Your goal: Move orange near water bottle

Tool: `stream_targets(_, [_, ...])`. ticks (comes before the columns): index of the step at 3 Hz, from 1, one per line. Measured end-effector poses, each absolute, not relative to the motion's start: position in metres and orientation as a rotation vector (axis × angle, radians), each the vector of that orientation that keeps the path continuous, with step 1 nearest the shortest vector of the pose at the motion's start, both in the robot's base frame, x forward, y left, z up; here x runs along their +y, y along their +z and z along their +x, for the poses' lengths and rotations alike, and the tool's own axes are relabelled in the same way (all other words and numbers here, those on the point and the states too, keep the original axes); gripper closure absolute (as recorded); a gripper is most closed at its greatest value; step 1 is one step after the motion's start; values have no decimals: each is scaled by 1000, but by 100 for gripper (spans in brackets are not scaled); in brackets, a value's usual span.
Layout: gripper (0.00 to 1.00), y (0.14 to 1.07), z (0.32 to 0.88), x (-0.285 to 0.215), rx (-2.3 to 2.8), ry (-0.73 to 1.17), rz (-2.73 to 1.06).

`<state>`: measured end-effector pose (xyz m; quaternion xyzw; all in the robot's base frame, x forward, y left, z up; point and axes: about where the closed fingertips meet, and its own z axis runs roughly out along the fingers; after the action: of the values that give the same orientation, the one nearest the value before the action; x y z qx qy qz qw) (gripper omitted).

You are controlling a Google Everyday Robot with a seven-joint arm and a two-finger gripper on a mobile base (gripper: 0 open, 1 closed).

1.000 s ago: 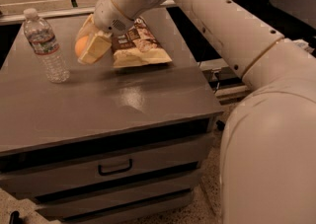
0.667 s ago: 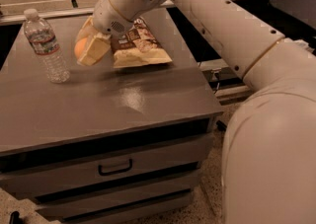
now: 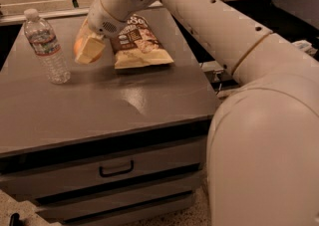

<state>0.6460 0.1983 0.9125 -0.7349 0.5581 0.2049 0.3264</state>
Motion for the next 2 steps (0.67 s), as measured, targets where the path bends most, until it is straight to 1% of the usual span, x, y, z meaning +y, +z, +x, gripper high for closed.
stream_targets(1, [100,905,655,199,1509,477,-1890])
stream_targets(2, [100,896,657,202,1522,460,-1870])
